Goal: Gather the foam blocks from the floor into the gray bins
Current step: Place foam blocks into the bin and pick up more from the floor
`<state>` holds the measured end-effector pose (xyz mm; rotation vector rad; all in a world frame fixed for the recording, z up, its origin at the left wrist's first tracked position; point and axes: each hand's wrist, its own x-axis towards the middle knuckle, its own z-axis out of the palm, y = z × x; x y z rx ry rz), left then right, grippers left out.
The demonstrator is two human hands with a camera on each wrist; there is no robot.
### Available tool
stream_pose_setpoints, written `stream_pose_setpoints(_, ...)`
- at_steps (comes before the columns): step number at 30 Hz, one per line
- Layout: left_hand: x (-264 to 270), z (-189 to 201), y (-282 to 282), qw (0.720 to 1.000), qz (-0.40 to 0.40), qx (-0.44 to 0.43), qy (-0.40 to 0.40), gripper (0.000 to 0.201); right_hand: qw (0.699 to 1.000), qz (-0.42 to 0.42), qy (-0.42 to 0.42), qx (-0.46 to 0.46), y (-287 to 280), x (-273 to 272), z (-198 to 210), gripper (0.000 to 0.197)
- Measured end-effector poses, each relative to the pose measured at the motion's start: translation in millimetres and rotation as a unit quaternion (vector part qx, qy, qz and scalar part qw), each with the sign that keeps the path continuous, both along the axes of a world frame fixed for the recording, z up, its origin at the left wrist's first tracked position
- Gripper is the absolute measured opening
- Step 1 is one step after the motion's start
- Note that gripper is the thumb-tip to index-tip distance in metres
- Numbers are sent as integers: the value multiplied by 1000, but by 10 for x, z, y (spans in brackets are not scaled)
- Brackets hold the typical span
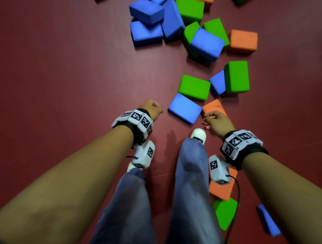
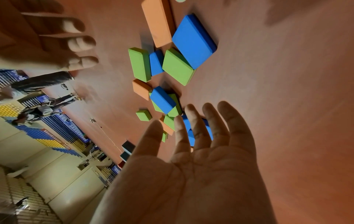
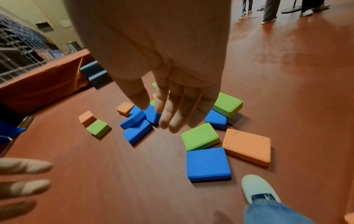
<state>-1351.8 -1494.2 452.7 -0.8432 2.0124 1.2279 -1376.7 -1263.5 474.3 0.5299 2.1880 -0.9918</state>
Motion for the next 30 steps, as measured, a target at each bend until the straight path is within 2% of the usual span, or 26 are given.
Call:
stream_pose_setpoints(3, -512, -210, 275, 1000, 13, -13, -9, 11, 999, 38, -22, 8, 275, -536, -310, 22)
stream_pose_setpoints(6, -962, -435, 539, 998, 42, -26, -27, 15, 996, 68, -48, 22, 546, -1055, -611, 12)
stream_pose_setpoints(10, -1332, -873, 753, 996, 66, -33, -52, 27, 990, 114, -63, 55, 823, -1638, -1069, 15)
stream_pose_setpoints(12, -1431, -1159, 785, 994, 75, -36, -64, 29, 986, 133, -69, 71, 879, -1896, -1329, 22)
stream_pose_setpoints(15, -1553, -1712, 810, 993, 64, -37, -94, 28, 981, 159, -80, 81, 913, -2214, -1819, 32)
stream_pose_setpoints(18, -1744, -2465, 808, 991, 61, -37, -112, 23, 976, 188, -71, 88, 877, -2489, -2495, 36)
stream_pose_setpoints(21, -1989, -3301, 828, 992, 38, -48, -107, 35, 965, 233, -32, 112, 829, -2789, -3288, 47)
stream_pose_setpoints(25, -2132, -4233, 1023, 994, 5, -62, -91, 55, 935, 314, 37, 161, 864, -3128, -4182, 67)
stream_pose_setpoints(28, -2033, -4723, 1182, 990, -13, -66, -124, 71, 922, 339, 66, 177, 877, -3321, -4682, 78)
stream_pose_setpoints(30, -1881, -4962, 1252, 987, -18, -54, -148, 80, 914, 353, 45, 197, 880, -3369, -4956, 85)
